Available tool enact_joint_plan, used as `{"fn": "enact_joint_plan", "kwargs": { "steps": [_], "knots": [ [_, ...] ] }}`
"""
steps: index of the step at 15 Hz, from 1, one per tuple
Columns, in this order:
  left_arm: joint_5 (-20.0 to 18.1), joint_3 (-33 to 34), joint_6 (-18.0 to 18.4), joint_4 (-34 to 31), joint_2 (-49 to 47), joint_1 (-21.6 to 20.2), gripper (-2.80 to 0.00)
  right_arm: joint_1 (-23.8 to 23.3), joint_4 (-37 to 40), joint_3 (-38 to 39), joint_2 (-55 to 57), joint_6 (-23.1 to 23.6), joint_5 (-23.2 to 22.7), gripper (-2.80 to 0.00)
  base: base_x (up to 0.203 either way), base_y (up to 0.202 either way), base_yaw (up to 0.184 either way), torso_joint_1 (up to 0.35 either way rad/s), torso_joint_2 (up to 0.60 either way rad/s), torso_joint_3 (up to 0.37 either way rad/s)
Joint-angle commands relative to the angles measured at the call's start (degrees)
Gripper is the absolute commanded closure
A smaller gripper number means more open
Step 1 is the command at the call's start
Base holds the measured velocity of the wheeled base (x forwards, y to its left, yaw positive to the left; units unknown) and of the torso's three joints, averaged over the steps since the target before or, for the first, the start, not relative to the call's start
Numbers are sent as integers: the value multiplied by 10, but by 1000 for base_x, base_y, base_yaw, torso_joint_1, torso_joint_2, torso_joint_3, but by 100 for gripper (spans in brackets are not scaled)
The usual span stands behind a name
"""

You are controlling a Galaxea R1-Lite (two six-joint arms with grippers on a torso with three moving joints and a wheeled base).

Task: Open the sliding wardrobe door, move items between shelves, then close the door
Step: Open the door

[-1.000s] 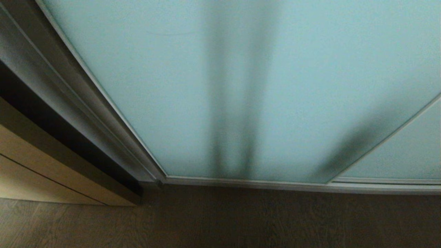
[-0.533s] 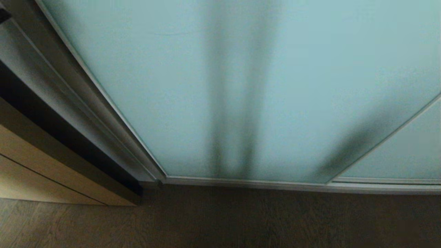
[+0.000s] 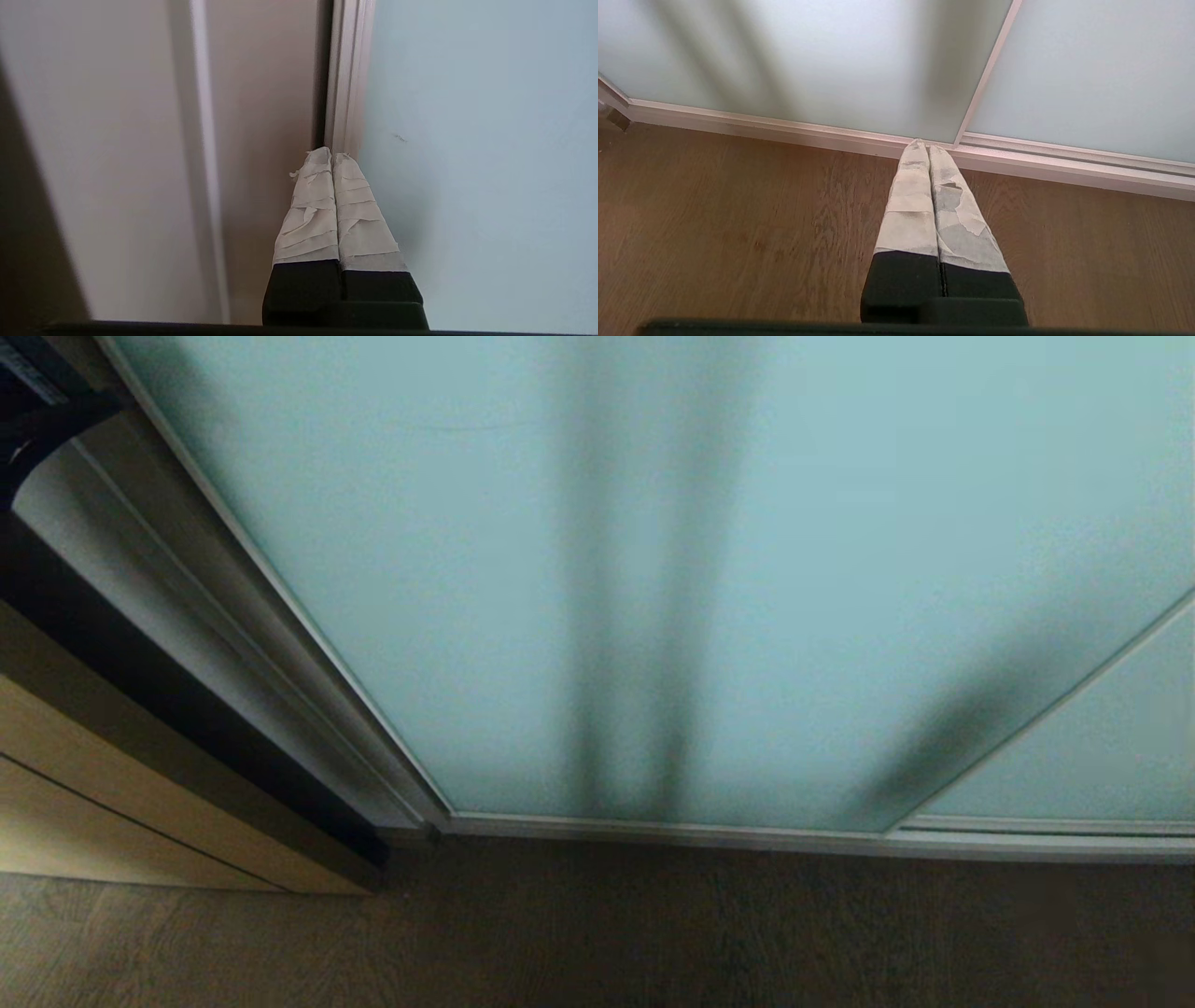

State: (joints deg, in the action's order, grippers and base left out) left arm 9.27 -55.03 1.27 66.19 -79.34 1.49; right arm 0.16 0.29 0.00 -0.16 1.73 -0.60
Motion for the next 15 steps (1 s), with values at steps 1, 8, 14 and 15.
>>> {"fn": "enact_joint_plan", "kwargs": {
  "steps": [1,8,14,15],
  "knots": [
    [0,-15,1,0,-17,0,0,0,0,1,1,0,0,0,0,0,0,0,0,0],
    [0,-49,-1,4,-70,0,0,0,0,0,1,0,0,0,0,0,0,0,0,0],
    [0,-58,3,2,-69,44,0,0,0,0,1,0,0,0,0,0,0,0,0,0],
    [3,-57,5,2,-69,58,0,0,0,1,1,0,0,0,0,0,0,0,0,0]
  ]
}}
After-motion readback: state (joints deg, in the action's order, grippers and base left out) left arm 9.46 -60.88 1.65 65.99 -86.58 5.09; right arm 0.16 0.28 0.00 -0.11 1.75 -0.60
